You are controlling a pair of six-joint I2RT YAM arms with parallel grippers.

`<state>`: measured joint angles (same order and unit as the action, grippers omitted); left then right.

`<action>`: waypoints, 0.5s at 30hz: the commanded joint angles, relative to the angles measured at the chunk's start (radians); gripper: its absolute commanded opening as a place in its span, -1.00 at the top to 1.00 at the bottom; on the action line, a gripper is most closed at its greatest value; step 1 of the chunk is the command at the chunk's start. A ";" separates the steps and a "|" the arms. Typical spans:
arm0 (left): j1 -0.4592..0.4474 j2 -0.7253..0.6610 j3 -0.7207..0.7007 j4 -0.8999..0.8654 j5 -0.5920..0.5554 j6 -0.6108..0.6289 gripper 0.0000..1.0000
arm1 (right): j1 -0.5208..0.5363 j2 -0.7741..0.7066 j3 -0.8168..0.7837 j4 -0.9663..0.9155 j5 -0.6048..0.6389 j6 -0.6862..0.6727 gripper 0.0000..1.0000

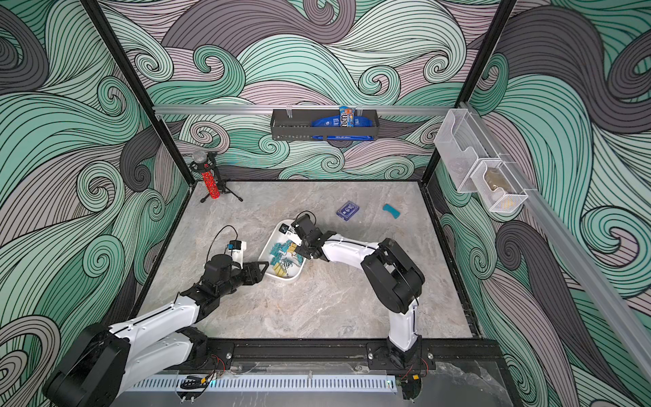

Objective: Take out the binder clips from the storage box
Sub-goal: Pick up the binder clip from the storage box.

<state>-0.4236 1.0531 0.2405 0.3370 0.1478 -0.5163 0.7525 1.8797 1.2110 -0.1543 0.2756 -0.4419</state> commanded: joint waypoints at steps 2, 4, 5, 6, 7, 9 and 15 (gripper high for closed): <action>-0.009 0.006 0.014 0.016 0.016 -0.005 -0.40 | 0.007 -0.070 -0.002 -0.001 -0.007 0.009 1.00; -0.008 0.002 0.014 0.014 0.016 -0.006 -0.40 | 0.007 -0.081 -0.004 0.000 -0.006 0.012 1.00; -0.008 0.002 0.014 0.012 0.016 -0.006 -0.40 | 0.009 -0.087 -0.005 -0.001 -0.006 0.013 1.00; -0.009 -0.001 0.014 0.013 0.016 -0.005 -0.40 | 0.008 -0.091 -0.006 0.000 -0.005 0.014 1.00; -0.008 -0.002 0.014 0.014 0.016 -0.005 -0.40 | 0.008 -0.097 -0.007 0.000 -0.005 0.015 1.00; -0.009 -0.003 0.014 0.010 0.016 -0.007 -0.40 | 0.010 -0.107 -0.011 0.001 -0.003 0.017 1.00; -0.009 -0.002 0.012 0.010 0.015 -0.009 -0.40 | 0.011 -0.153 -0.022 0.000 -0.003 0.021 1.00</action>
<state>-0.4271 1.0527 0.2405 0.3370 0.1505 -0.5179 0.7589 1.7733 1.2022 -0.1558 0.2771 -0.4347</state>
